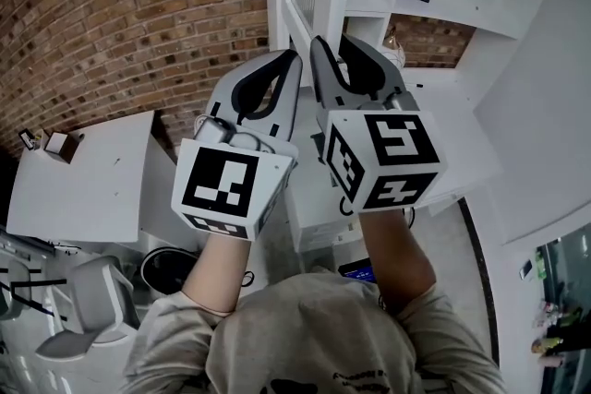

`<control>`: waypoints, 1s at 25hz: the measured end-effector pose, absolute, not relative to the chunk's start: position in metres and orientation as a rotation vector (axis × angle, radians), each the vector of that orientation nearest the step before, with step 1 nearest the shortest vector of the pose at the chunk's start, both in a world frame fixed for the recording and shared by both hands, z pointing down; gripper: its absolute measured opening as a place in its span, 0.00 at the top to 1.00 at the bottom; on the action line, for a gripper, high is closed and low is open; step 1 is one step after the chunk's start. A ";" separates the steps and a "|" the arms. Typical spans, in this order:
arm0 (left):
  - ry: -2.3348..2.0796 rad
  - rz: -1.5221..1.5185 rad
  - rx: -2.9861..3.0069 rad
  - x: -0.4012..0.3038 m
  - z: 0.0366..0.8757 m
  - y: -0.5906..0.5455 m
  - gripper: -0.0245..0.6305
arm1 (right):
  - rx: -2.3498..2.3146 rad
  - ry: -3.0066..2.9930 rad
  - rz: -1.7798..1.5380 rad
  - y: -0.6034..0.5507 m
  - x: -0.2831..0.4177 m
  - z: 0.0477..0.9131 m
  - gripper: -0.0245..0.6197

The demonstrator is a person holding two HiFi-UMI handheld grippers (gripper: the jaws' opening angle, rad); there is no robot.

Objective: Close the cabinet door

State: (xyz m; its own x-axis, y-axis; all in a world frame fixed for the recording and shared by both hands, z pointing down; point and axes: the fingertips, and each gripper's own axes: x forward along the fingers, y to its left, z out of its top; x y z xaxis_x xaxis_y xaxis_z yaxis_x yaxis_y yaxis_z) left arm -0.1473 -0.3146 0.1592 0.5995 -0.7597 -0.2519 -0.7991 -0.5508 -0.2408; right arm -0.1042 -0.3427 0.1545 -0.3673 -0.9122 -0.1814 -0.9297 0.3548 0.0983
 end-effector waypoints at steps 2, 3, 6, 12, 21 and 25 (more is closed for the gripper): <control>1.254 0.157 -2.510 -0.140 0.163 -0.319 0.95 | -1.720 2.484 0.257 -0.346 -0.088 0.155 0.82; 1.250 0.151 -2.514 -0.136 0.164 -0.322 0.95 | -1.726 2.472 0.241 -0.348 -0.078 0.154 0.83; 1.240 0.136 -2.520 -0.122 0.166 -0.330 0.95 | -1.732 2.447 0.199 -0.355 -0.050 0.153 0.84; 1.240 0.138 -2.517 -0.087 0.169 -0.348 0.95 | -1.643 2.488 0.156 -0.371 -0.010 0.155 0.83; 1.301 0.151 -2.506 -0.032 0.161 -0.380 0.95 | -1.478 2.602 0.129 -0.406 0.040 0.152 0.83; 1.350 0.155 -2.479 -0.017 0.162 -0.393 0.95 | -1.397 2.647 0.123 -0.424 0.059 0.154 0.82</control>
